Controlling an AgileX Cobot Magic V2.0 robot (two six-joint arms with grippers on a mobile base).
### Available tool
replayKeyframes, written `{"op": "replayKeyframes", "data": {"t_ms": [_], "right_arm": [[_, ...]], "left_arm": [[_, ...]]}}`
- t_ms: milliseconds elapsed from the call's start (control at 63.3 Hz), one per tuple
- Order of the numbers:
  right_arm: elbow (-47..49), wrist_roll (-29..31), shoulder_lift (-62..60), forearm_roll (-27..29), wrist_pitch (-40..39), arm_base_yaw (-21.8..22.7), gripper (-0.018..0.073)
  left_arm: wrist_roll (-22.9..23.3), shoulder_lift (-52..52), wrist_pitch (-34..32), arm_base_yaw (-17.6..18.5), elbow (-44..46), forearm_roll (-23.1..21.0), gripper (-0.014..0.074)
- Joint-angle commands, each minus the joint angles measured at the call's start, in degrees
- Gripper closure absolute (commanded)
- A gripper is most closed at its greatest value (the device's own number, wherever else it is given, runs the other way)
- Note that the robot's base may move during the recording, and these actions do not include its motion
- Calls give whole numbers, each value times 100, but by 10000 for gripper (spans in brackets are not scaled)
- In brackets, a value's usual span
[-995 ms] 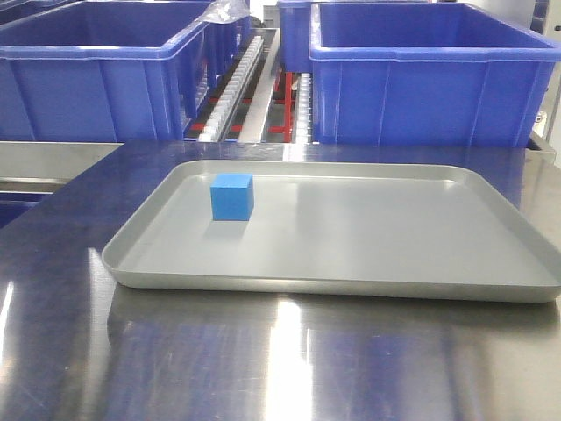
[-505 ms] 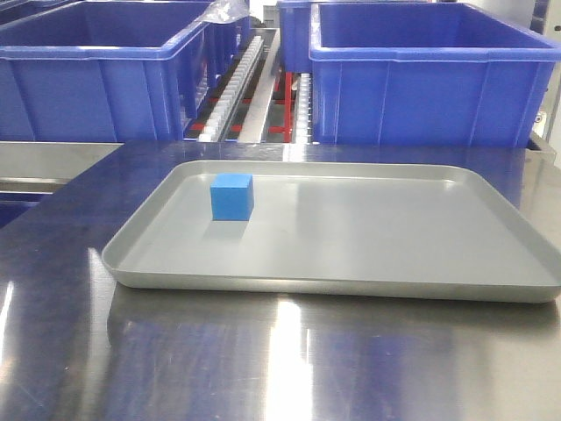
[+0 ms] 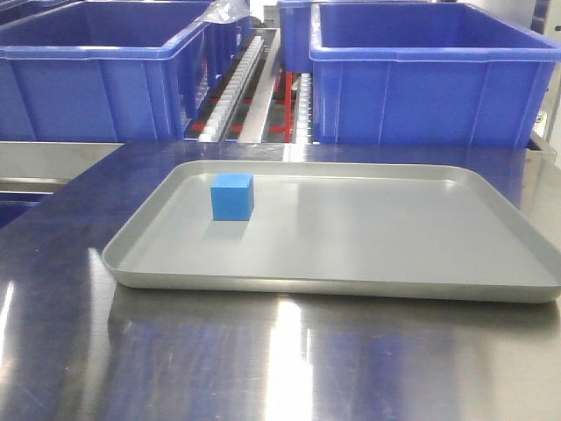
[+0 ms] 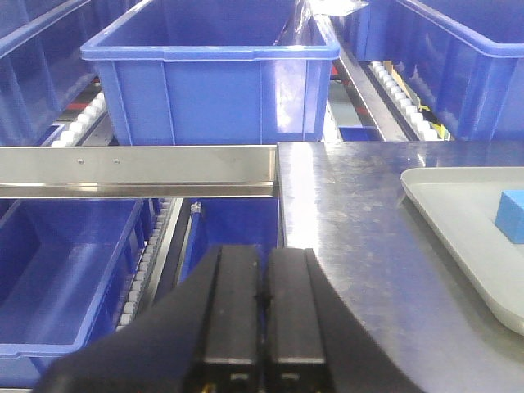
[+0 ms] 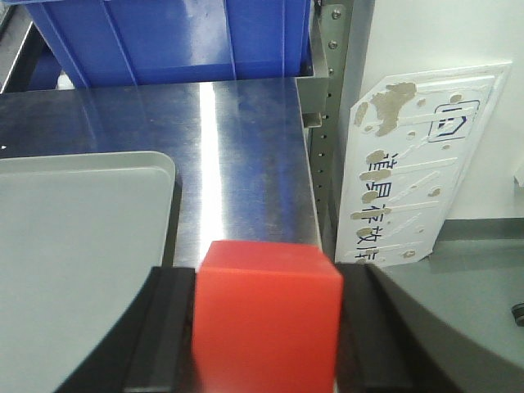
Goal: Sort and place red and blue blocks on shelf
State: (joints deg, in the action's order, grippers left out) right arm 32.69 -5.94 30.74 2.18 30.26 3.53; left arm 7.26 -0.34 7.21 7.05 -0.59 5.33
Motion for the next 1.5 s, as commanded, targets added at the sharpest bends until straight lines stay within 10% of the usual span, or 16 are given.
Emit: {"op": "replayKeyframes", "data": {"t_ms": [0,1484], "right_arm": [[151,40,-2,-49,-500,33,510],[151,40,-2,-49,-500,33,510]], "left_arm": [[0,-104,-541,5,-167,-42,472],[-59,92,-521,5,78,140,472]]}}
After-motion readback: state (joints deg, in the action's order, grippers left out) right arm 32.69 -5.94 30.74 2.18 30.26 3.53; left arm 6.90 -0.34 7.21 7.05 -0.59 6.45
